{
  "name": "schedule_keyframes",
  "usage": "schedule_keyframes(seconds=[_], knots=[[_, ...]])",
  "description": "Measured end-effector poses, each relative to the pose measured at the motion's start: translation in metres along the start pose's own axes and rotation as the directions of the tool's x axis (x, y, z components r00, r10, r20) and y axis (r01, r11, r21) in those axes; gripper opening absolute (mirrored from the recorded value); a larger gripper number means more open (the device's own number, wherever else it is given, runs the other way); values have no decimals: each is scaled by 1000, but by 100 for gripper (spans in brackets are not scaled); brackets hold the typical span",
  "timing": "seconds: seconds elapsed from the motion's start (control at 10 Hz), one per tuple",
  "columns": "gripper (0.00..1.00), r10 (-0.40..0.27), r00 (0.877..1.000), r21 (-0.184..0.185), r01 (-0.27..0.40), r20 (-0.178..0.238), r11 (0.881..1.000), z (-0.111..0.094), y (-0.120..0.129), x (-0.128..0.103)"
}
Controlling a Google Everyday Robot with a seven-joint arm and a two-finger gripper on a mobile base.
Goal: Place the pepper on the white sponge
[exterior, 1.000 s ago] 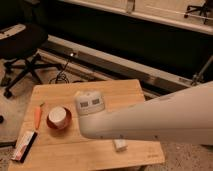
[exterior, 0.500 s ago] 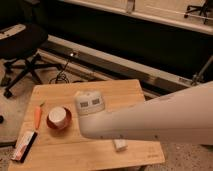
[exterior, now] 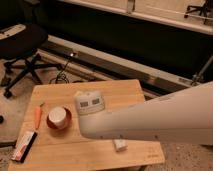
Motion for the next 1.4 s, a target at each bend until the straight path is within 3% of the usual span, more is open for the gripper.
schedule_keyframes(seconds=[0.2,0.4,0.6,0.8,0.9,1.1,1.4], knots=[[80,-32,999,40,33,-33,999,-20,-23,25],[80,-67,993,83,76,-101,994,-52,-56,66],[80,-113,970,93,135,-217,986,-94,-101,140],[80,-140,953,103,173,-269,980,-112,-133,189],[80,-169,947,119,207,-271,971,-115,-159,201],[80,-256,936,129,293,-243,947,-105,-207,195],[80,-400,898,147,428,-185,892,-80,-275,171]])
